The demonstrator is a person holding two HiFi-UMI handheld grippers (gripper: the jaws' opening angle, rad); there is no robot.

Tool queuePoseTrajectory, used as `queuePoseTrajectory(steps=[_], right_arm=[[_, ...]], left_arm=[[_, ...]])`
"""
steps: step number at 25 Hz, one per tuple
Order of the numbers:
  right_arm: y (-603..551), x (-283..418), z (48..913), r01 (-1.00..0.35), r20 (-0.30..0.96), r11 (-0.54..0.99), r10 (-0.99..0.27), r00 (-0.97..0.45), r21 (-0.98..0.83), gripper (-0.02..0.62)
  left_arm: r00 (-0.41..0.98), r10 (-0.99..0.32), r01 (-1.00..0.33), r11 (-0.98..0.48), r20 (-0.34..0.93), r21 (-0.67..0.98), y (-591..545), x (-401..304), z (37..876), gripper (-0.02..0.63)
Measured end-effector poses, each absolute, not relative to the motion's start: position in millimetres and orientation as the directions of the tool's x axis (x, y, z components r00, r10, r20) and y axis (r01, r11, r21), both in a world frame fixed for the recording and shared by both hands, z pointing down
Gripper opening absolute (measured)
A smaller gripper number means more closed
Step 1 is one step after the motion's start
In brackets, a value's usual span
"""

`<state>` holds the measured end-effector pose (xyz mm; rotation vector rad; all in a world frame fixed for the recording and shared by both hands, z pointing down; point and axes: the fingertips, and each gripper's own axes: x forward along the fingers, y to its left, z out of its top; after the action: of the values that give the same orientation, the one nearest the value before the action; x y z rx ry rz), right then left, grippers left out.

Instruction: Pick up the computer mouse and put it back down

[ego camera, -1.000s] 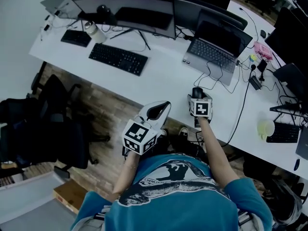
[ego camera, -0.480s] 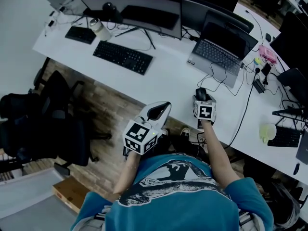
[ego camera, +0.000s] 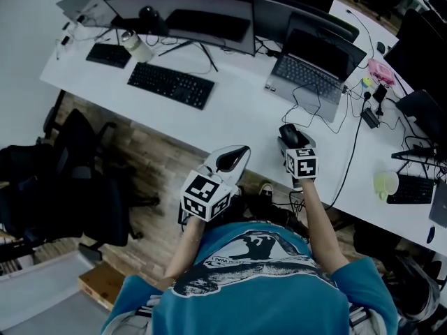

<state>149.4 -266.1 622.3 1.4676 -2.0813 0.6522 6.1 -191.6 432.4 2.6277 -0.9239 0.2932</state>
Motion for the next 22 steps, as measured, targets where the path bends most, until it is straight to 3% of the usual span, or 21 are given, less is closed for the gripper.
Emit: queuePoseTrajectory(steps=[22], right_arm=[[-209.4, 150.0, 432.7, -0.931, 0.348, 0.354, -0.864, -0.363, -0.093, 0.308]], left_arm=[[0.864, -0.413, -0.489, -0.827, 0.289, 0.278, -201.1, 55.0, 437.9, 0.012]])
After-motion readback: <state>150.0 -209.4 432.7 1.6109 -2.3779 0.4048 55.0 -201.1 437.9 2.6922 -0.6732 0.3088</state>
